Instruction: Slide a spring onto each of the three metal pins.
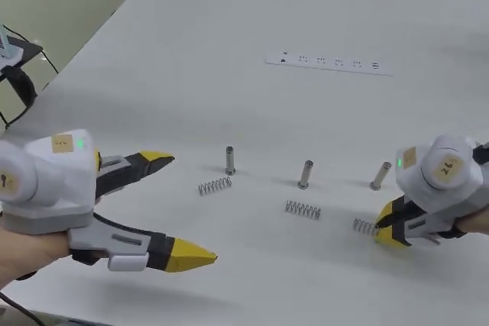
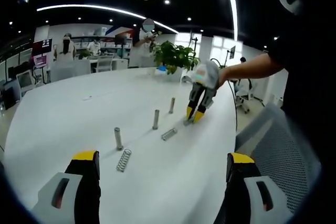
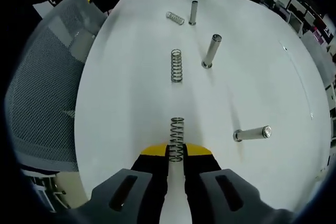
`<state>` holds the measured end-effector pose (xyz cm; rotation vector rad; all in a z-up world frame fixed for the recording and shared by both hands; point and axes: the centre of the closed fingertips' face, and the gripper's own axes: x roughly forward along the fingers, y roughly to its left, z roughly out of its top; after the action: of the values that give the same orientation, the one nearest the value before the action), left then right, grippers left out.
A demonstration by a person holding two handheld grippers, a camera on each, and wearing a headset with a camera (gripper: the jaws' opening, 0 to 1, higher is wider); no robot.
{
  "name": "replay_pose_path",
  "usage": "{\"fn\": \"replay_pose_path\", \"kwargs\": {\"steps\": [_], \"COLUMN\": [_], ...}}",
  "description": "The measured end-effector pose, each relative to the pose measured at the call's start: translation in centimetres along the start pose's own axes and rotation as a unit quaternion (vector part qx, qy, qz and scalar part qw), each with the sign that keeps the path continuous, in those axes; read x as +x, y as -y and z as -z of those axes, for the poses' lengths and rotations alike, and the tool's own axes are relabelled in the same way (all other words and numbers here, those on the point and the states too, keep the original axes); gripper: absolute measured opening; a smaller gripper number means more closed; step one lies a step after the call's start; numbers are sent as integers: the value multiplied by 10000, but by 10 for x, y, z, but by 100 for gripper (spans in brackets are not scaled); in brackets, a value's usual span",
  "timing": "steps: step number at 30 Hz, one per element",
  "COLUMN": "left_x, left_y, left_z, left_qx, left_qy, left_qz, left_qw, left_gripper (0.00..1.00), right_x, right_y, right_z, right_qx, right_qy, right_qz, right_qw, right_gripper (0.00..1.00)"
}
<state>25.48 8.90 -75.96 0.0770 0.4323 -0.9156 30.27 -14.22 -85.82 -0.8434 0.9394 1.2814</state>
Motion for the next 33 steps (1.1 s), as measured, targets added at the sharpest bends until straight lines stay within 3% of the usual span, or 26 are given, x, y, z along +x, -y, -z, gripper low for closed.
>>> {"fn": "replay_pose_path", "kwargs": {"steps": [10,23,33], "left_x": [1,17,34], "left_y": [-3,16,32], "left_z": [0,-17,-20], "left_qx": [-2,145,188], "left_qy": [20,87,44], "left_qz": [-11,288,598], "left_qw": [10000,9994,9980], "left_gripper": [98,96,92], "right_x": [-11,-31,-44], "right_y": [-3,-14,-29], "right_z": [-6,-18,-46], "right_qx": [58,-161,-524], "right_qy": [97,196,332], "right_qz": [19,9,-33], "right_qw": [9999,9997,9981], "right_gripper": [8,8,8]}}
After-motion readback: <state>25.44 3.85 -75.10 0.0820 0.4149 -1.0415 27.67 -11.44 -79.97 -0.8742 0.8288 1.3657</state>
